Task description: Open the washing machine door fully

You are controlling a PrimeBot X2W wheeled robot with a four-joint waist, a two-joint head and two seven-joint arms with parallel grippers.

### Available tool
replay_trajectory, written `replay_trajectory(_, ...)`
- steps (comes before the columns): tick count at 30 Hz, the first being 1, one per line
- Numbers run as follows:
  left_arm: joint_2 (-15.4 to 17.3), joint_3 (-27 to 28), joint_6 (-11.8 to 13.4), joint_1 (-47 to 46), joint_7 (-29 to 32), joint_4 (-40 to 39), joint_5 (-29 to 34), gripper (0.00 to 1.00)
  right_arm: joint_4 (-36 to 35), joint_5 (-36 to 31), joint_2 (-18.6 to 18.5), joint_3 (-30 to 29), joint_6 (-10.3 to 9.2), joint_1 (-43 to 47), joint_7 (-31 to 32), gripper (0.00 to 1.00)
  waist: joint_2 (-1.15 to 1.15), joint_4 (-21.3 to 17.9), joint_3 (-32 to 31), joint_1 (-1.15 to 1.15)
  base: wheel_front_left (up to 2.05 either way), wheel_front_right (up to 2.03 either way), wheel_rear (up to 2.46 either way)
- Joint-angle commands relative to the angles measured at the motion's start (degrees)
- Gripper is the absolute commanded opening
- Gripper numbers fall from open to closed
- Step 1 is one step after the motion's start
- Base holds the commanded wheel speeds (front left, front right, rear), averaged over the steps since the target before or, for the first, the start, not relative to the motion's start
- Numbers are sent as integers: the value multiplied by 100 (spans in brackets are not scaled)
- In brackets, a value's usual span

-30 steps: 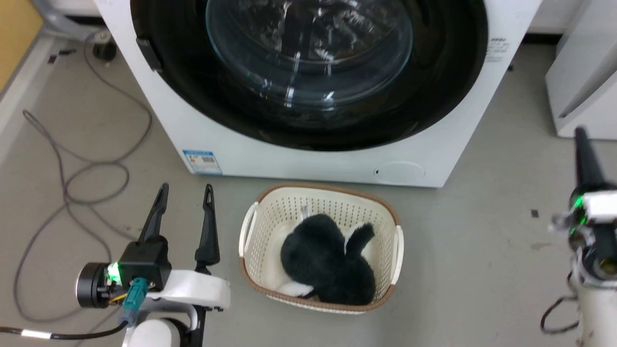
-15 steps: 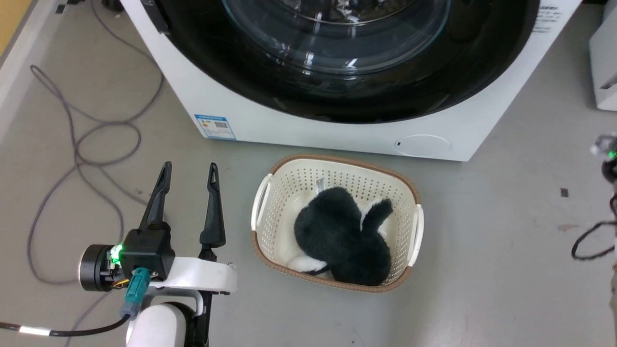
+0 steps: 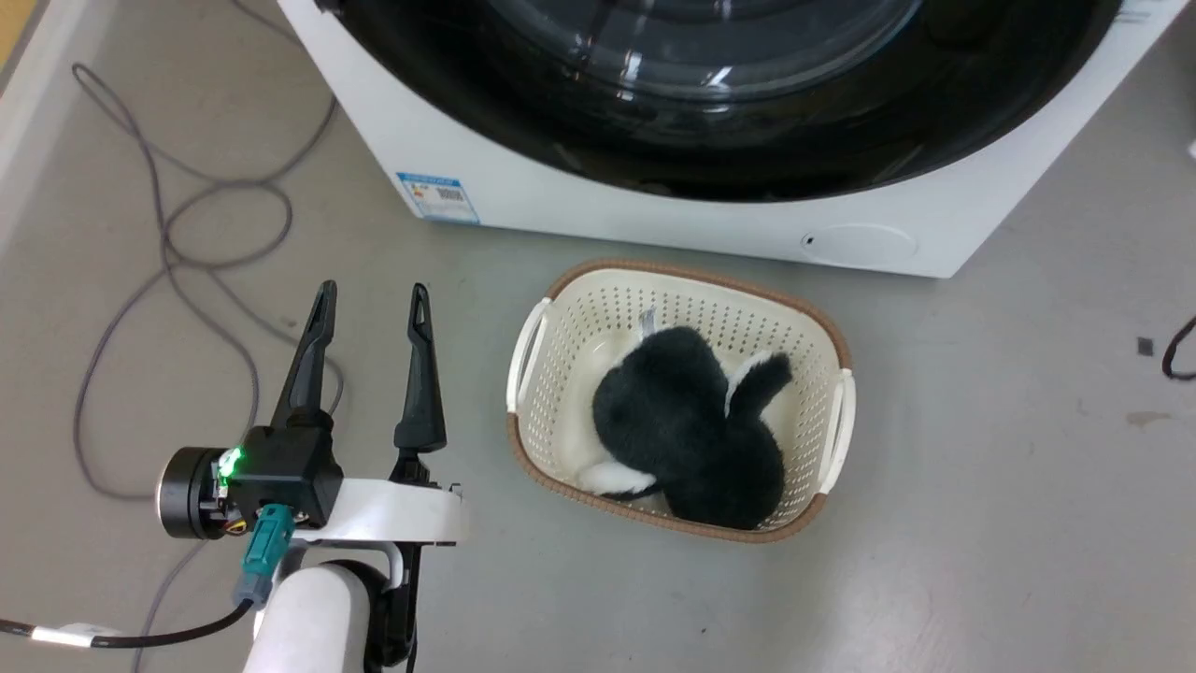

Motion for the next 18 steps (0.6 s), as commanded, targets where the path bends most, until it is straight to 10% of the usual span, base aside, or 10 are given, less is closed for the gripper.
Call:
replay_trajectory(1,7,-12,43,-128,-65,-7,-36,100,169,157,-73,74,5,-250,79,0,0,58,84,0,0,0,0)
replay_trajectory(18,7,-80,125,-310,-216,41,-145,100,485,724,-421,845,6,-681,1490,0,0,246,317,0,0,0,0)
